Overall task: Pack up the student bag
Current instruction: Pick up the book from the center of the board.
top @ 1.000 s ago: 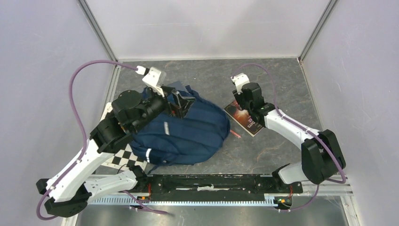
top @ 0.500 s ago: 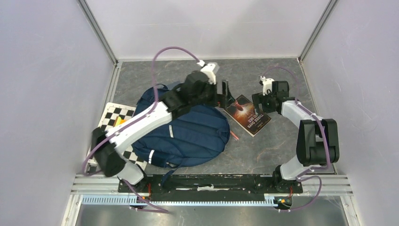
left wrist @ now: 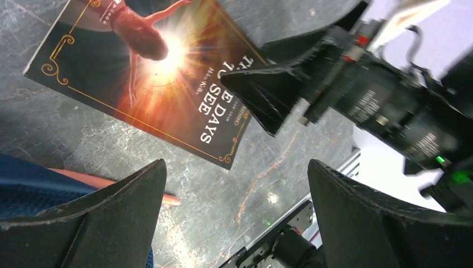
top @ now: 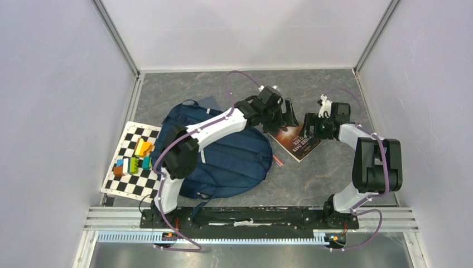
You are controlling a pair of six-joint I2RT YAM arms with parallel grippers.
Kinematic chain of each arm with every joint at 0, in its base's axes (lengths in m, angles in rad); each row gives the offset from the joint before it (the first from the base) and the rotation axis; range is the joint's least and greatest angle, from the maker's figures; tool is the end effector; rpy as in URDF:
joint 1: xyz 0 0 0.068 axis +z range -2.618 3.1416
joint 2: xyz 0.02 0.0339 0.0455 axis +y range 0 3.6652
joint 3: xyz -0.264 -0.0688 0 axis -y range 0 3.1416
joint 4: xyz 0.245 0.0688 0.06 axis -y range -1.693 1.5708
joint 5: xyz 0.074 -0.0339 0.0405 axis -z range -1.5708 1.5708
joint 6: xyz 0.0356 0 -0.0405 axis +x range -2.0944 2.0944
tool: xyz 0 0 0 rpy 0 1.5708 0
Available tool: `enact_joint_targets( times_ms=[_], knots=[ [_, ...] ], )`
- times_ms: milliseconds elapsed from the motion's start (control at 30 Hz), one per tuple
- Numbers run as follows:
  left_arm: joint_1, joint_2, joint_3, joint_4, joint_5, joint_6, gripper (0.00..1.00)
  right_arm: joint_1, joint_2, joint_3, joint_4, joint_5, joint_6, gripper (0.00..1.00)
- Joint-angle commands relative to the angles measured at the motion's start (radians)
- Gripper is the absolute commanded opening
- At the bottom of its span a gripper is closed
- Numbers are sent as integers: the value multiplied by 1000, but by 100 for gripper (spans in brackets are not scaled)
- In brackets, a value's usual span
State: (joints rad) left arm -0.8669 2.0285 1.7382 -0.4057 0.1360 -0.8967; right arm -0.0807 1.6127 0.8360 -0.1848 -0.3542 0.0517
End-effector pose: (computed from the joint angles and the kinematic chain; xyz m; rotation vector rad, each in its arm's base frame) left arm 0.3021 -0.3633 0.2676 0.0423 2.4989 -1.0098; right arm 0.3093 -0.0126 0.1603 0.0250 2.4994 0.4352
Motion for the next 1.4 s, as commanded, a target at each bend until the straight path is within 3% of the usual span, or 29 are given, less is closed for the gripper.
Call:
enact_joint_targets(
  times_ms=[0, 267, 500, 767, 933, 1100, 1367],
  knots=[
    [-11, 84, 98, -94, 13, -107, 100, -3, -25, -79, 18, -70, 140, 93],
    [-14, 169, 111, -240, -7, -164, 100, -4, -128, -199, 2, -44, 236, 86],
    [-11, 206, 133, -289, -68, -180, 100, -4, -181, -206, 13, -13, 226, 84],
    [6, 292, 179, -324, -63, -162, 100, -14, -47, -31, -10, -27, 95, 94],
    [16, 333, 198, -309, -42, -132, 98, -14, 86, 45, 21, -194, 67, 91],
    [24, 349, 186, -285, -15, -68, 81, -14, 219, 109, -50, -373, 9, 88],
    [32, 321, 101, -140, 39, 15, 44, -13, 295, 103, -148, -636, -39, 84]
  ],
)
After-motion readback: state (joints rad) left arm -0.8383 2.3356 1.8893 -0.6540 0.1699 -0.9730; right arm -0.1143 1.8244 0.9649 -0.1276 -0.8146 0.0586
